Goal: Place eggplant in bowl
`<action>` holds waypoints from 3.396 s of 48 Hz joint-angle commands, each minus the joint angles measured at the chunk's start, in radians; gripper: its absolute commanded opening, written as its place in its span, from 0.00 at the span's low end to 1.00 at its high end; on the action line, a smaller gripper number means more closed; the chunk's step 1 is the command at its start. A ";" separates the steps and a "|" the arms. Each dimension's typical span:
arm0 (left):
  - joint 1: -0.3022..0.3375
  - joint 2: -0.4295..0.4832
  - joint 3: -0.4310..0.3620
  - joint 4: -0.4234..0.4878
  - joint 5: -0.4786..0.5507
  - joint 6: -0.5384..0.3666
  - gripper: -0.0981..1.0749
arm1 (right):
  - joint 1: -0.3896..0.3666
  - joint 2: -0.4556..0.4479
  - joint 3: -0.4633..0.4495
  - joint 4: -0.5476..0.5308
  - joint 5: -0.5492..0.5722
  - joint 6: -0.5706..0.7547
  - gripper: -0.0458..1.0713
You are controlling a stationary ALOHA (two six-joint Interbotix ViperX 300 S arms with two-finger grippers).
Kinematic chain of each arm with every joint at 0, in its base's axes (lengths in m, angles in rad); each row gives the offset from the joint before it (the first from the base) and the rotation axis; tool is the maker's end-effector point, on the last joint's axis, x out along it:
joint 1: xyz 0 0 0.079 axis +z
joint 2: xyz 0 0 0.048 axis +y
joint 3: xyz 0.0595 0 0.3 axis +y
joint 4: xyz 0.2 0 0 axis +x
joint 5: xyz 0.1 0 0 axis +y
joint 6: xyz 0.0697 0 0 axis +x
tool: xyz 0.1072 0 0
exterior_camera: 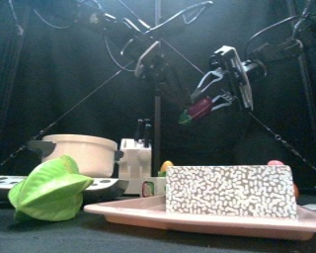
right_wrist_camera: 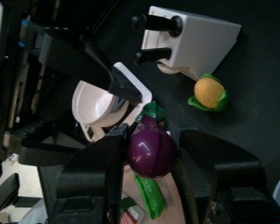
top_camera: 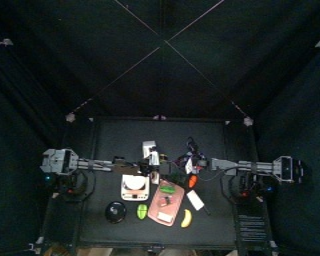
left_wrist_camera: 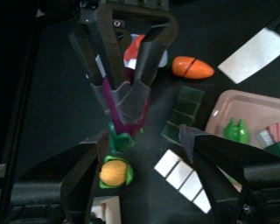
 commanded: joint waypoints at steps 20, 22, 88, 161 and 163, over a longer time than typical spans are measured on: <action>0.061 -0.344 0.385 -0.083 -0.382 0.014 0.92 | -0.003 -0.140 0.023 0.002 0.225 -0.002 0.51; 0.061 -0.377 0.419 -0.081 -0.390 0.014 0.92 | -0.002 -0.155 0.026 0.003 0.250 -0.002 0.51; 0.095 -0.657 0.706 -0.086 -0.439 0.014 0.92 | -0.224 0.029 0.063 -0.009 0.448 -0.003 0.64; 0.109 -0.663 0.730 -0.112 -0.431 0.005 0.92 | -0.172 -0.009 -0.018 -0.026 0.502 -0.006 0.91; 0.112 -0.663 0.730 -0.124 -0.431 0.003 0.92 | -0.153 -0.012 -0.029 -0.026 0.492 -0.008 0.91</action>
